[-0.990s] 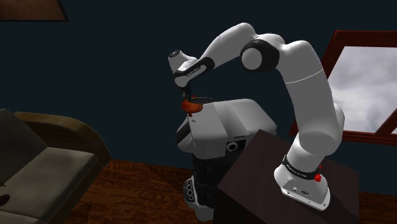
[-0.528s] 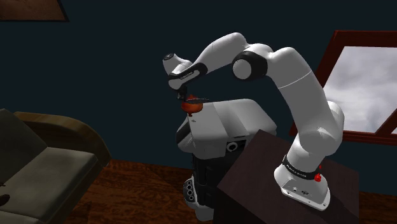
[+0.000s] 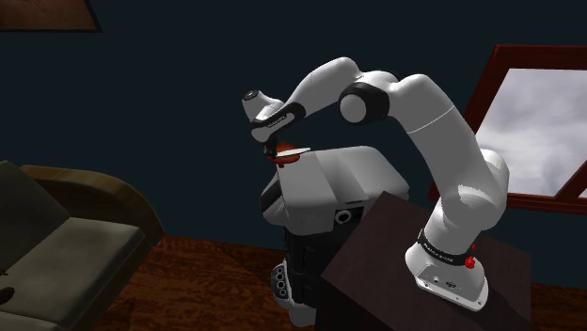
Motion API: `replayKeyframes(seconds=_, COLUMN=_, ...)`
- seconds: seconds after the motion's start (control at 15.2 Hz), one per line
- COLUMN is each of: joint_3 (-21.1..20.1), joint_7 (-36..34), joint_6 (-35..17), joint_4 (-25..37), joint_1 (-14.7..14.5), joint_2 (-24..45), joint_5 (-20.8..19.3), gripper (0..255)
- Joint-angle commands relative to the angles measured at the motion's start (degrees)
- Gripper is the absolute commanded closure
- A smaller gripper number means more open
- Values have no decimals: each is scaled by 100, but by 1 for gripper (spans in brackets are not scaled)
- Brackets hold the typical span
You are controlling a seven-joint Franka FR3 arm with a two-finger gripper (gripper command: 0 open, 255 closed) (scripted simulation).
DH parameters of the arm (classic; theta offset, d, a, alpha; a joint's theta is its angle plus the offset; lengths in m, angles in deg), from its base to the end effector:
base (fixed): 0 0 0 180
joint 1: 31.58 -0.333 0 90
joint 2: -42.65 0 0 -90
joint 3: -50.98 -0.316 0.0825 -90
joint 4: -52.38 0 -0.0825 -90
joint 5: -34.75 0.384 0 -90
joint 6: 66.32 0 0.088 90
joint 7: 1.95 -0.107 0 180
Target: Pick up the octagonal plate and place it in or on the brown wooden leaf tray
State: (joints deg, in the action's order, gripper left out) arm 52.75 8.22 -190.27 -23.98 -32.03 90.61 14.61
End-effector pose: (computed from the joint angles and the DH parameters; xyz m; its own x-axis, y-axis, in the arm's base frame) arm 0.7420 -0.0255 0.2299 0.9355 0.3410 -0.0922 0.3528 -0.8882 0.2942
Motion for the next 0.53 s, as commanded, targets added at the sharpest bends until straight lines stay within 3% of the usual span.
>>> replayKeyframes(seconds=0.0, joint_3=12, joint_7=-35, joint_6=-95, joint_4=-25, joint_1=3, joint_2=86, joint_5=-15, gripper=255)
replayKeyframes(seconds=0.46, joint_3=23, joint_7=-79, joint_6=-213, joint_4=-5, joint_1=2, joint_2=230, joint_5=-32, gripper=255)
